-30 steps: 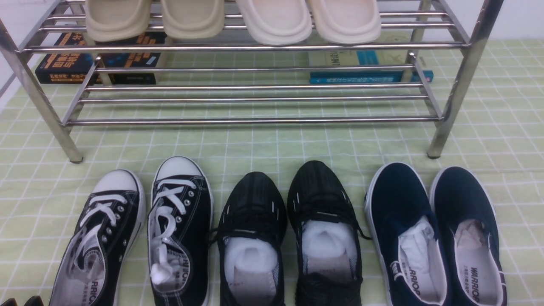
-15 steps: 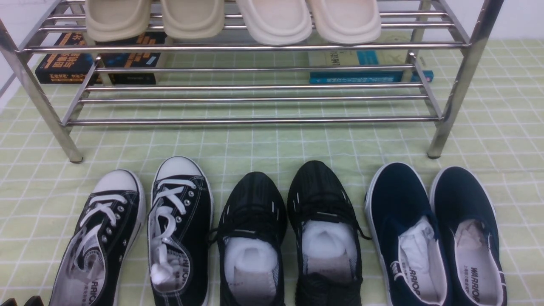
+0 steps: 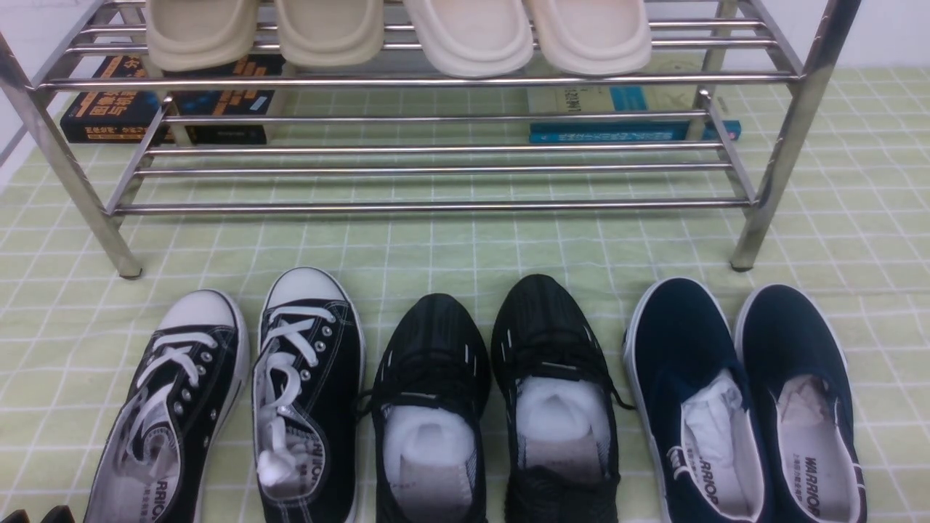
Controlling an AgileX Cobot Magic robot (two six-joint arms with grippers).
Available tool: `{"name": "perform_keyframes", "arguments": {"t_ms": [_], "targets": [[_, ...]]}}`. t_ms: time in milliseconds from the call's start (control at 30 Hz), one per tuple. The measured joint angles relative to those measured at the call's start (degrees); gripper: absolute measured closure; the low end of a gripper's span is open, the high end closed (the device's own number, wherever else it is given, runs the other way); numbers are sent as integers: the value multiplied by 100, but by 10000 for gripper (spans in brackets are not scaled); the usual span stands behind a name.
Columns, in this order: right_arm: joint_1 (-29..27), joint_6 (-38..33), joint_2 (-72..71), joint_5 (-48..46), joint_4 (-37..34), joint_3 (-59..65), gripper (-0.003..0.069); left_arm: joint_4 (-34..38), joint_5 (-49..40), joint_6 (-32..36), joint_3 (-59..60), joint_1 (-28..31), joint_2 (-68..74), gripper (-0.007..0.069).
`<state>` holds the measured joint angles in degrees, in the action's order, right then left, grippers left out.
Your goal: Take the shoes off the shelf with your hand from the green coffee tablecloth.
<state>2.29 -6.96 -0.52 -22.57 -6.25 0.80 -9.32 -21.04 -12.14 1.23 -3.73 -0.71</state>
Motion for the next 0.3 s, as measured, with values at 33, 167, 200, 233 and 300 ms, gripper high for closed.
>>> {"name": "perform_keyframes", "arguments": {"t_ms": [33,167,200,233,300], "targets": [[0,0,0,0,0,0,533,0,0,0,0,0,0,383],[0,0,0,0,0,0,529,0,0,0,0,0,0,383],[0,0,0,0,0,0,528,0,0,0,0,0,0,383],[0,0,0,0,0,0,526,0,0,0,0,0,0,383],[0,0,0,0,0,0,524,0,0,0,0,0,0,383]]}}
